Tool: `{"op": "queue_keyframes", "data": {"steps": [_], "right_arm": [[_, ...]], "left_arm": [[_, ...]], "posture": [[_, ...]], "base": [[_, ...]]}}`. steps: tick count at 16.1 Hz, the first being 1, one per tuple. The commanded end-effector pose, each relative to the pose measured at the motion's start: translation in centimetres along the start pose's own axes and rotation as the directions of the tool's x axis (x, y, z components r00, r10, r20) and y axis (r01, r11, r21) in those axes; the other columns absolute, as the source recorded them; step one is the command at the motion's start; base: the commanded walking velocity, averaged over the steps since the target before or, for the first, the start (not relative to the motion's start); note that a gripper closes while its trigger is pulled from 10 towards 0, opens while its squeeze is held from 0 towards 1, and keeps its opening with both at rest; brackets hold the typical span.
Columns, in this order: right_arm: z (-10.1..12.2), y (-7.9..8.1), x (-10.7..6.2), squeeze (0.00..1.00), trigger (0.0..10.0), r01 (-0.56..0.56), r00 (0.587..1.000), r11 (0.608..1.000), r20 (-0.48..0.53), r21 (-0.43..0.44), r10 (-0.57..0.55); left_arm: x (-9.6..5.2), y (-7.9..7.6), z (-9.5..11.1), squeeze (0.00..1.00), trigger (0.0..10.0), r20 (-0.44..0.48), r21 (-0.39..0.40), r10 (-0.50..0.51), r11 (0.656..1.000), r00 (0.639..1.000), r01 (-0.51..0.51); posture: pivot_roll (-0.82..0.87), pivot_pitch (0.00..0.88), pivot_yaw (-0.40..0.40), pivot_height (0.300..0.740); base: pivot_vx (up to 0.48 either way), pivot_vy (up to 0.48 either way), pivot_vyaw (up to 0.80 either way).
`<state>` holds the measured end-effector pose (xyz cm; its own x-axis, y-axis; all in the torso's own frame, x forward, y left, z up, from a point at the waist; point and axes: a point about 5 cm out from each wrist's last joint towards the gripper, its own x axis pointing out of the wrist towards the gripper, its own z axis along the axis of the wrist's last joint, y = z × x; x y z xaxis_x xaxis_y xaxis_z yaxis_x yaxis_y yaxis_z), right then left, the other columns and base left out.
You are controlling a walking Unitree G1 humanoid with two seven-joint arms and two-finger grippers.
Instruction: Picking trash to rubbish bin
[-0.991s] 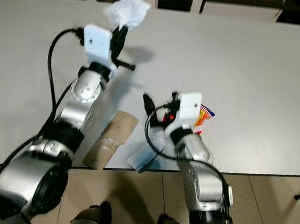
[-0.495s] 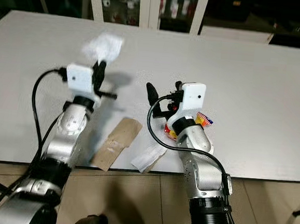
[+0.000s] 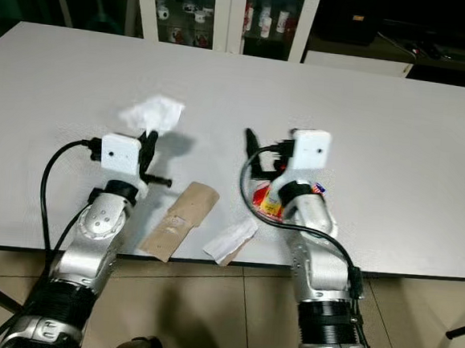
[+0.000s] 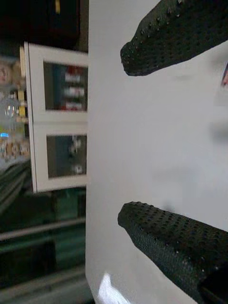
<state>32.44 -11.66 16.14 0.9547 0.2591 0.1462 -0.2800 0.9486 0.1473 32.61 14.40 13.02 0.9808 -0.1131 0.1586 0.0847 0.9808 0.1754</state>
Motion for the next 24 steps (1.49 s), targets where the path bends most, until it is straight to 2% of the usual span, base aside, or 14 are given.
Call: {"op": "queue_keyframes", "data": {"steps": [1, 2, 5, 7, 12, 18, 21, 24], "right_arm": [[-0.8, -1.4, -0.6, 0.00, 10.0, 0.058, 0.998, 0.998, -0.025, -0.024, -0.059], [-0.9, -1.6, -0.7, 0.00, 10.0, 0.063, 0.998, 0.998, -0.028, -0.029, -0.063], [-1.2, -4.1, -1.5, 0.00, 10.0, 0.114, 0.992, 0.991, -0.047, -0.076, -0.118], [-1.2, -4.4, -1.6, 0.00, 10.0, 0.124, 0.991, 0.989, -0.043, -0.082, -0.128], [-1.6, -2.7, -1.1, 0.00, 10.0, 0.057, 0.997, 0.995, -0.055, -0.085, -0.061], [-1.8, -2.7, -1.2, 0.00, 10.0, 0.039, 0.997, 0.994, -0.068, -0.101, -0.046], [-1.9, -2.3, -1.2, 0.00, 10.0, 0.019, 0.997, 0.997, -0.069, -0.075, -0.024], [-2.1, -2.2, -1.4, 0.00, 10.0, 0.006, 0.997, 0.998, -0.081, -0.066, -0.011]], "left_arm": [[-0.2, 0.0, -0.4, 0.00, 10.0, -0.025, 0.024, -0.034, 0.999, 0.999, 0.035], [-0.3, 0.0, -0.4, 0.00, 10.0, -0.031, 0.027, -0.037, 0.999, 0.999, 0.037], [-1.0, 0.7, -1.5, 0.00, 10.0, -0.080, 0.094, -0.066, 0.993, 0.995, 0.073], [-0.8, 0.8, -1.5, 0.00, 10.0, -0.083, 0.089, -0.040, 0.995, 0.996, 0.047], [-0.3, 0.8, -1.2, 0.00, 10.0, -0.082, 0.111, 0.017, 0.994, 0.997, -0.008], [-0.1, 1.0, -1.1, 0.00, 10.0, -0.079, 0.112, 0.034, 0.993, 0.996, -0.025], [-0.2, 0.9, -1.1, 0.00, 10.0, -0.079, 0.108, 0.038, 0.994, 0.996, -0.030], [-0.2, 1.0, -1.1, 0.00, 10.0, -0.080, 0.094, 0.047, 0.995, 0.996, -0.040]], "posture": [[-0.03, 0.027, -0.030, 0.740], [-0.03, 0.027, -0.030, 0.740], [-0.04, 0.025, -0.021, 0.740], [-0.03, 0.024, -0.026, 0.740], [-0.02, 0.028, -0.045, 0.740], [-0.02, 0.023, -0.047, 0.740], [-0.02, 0.020, -0.050, 0.740], [-0.03, 0.021, -0.052, 0.740]], "base": [[0.000, 0.000, 0.00], [0.000, 0.000, 0.00], [0.000, 0.000, 0.00], [0.000, 0.000, 0.00], [0.000, -0.223, 0.00], [0.000, -0.480, 0.18], [0.000, -0.480, 0.16], [0.000, 0.000, 0.00]]}}
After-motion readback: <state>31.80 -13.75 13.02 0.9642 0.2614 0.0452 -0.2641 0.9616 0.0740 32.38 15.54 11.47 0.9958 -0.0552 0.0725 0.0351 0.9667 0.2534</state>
